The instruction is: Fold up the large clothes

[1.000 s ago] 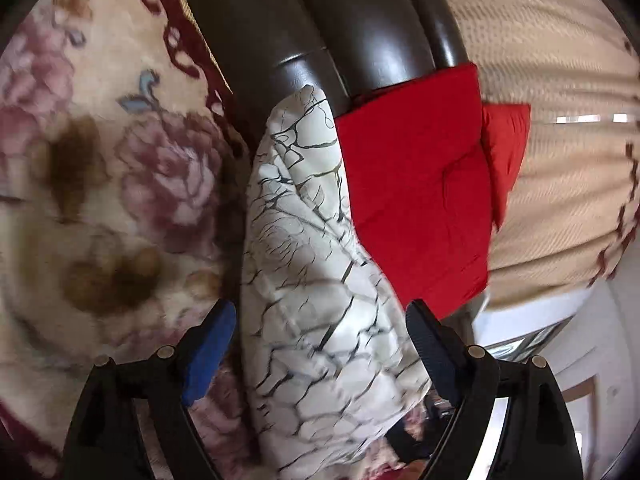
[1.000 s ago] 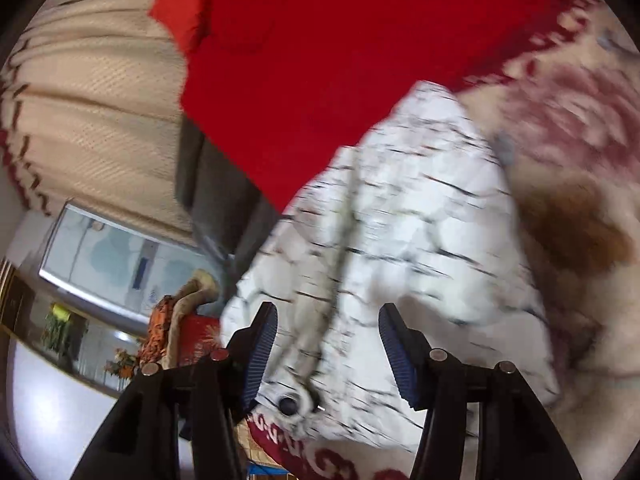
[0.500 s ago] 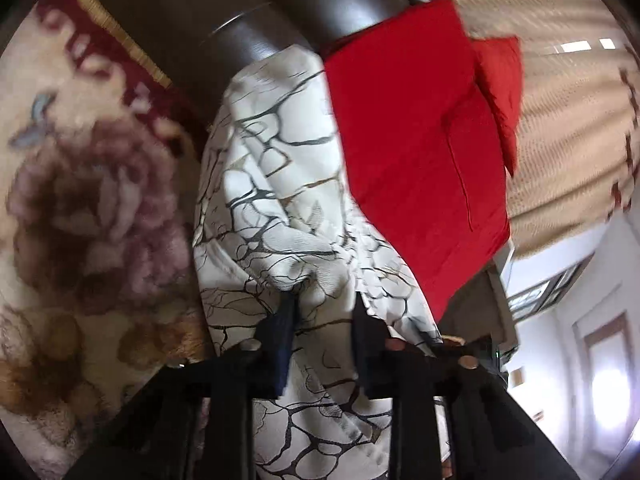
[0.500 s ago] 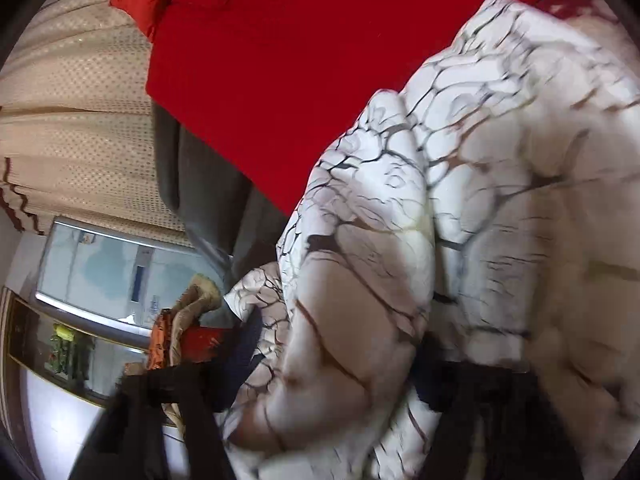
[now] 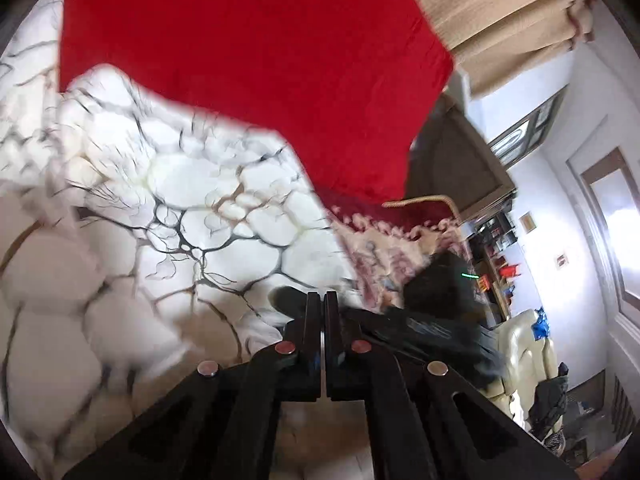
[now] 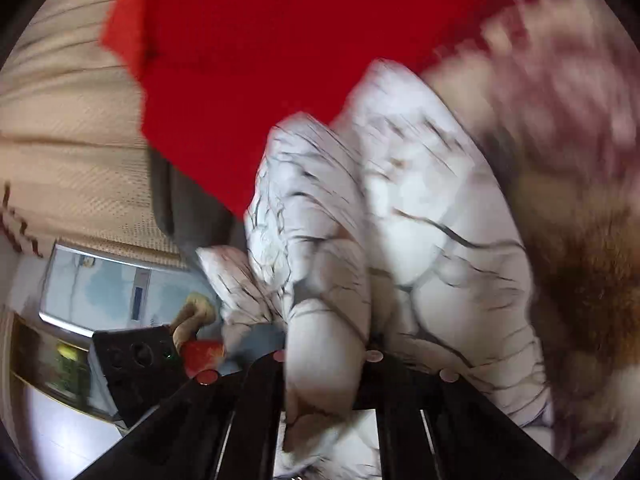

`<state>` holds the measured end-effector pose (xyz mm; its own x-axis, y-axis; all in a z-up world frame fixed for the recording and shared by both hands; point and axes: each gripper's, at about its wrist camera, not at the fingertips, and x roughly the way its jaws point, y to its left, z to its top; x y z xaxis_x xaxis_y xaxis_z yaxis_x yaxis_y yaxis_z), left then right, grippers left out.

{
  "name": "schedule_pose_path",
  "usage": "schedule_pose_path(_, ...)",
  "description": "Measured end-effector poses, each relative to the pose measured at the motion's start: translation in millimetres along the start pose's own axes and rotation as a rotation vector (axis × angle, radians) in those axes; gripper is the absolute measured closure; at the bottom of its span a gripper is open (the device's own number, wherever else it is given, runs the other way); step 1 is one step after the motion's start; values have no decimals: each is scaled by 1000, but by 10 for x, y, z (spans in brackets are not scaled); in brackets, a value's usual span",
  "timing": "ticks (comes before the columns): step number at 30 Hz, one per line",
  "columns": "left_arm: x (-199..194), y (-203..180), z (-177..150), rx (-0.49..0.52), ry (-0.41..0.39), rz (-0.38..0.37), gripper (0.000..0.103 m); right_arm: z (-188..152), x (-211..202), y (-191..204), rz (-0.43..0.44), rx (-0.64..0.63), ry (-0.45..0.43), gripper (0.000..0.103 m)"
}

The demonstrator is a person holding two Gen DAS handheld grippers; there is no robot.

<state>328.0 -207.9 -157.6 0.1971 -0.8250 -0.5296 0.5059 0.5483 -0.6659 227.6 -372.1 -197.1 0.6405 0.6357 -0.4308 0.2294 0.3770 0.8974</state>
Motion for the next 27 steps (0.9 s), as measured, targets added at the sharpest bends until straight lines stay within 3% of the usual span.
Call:
schedule_pose_path(4,-749,135,-127,-39,-119,31,101,81,87,-58,14,-19,43,101)
schedule_pose_path(5,-908,268,-151,-51,-172,65,95,84,103,-36,6,-31,54,99)
schedule_pose_path(6,-1165,389,-183,-74,-255,142,68,81,109,-4,5,-41,62,97)
schedule_pose_path(8,-1427,626,-246,-146,-355,255,27,81,98,96,-12,-59,71,94)
schedule_pose_path(9,-1512,860,-297,-220,-409,297,27,67,72,177,-42,-88,63,89)
schedule_pose_path(10,-1510,1046,-345,-285,-406,303,28,48,13,252,-76,-120,38,81)
schedule_pose_path(12,-1356,1369,-500,-402,-333,254,28,-18,-152,455,-155,-213,-43,67)
schedule_pose_path(14,-1107,1505,-563,-454,-238,208,35,-72,-307,670,-221,-287,-164,30)
schedule_pose_path(15,-1021,1535,-603,-476,-218,175,37,-105,-423,812,-220,-321,-247,28)
schedule_pose_path(16,-958,1538,-609,-477,-200,153,37,-131,-449,918,-193,-345,-273,28)
schedule_pose_path(17,-948,1506,-611,-448,-190,152,38,-141,-422,1053,-162,-378,-257,28)
schedule_pose_path(19,-924,1390,-607,-385,-183,168,38,-165,-149,1396,-142,-466,-141,28)
schedule_pose_path(22,-914,1246,-650,-329,-167,175,38,-214,520,1853,-109,-551,96,28)
schedule_pose_path(27,-985,1259,-769,-346,-155,136,38,-331,1626,2192,-274,-689,315,28)
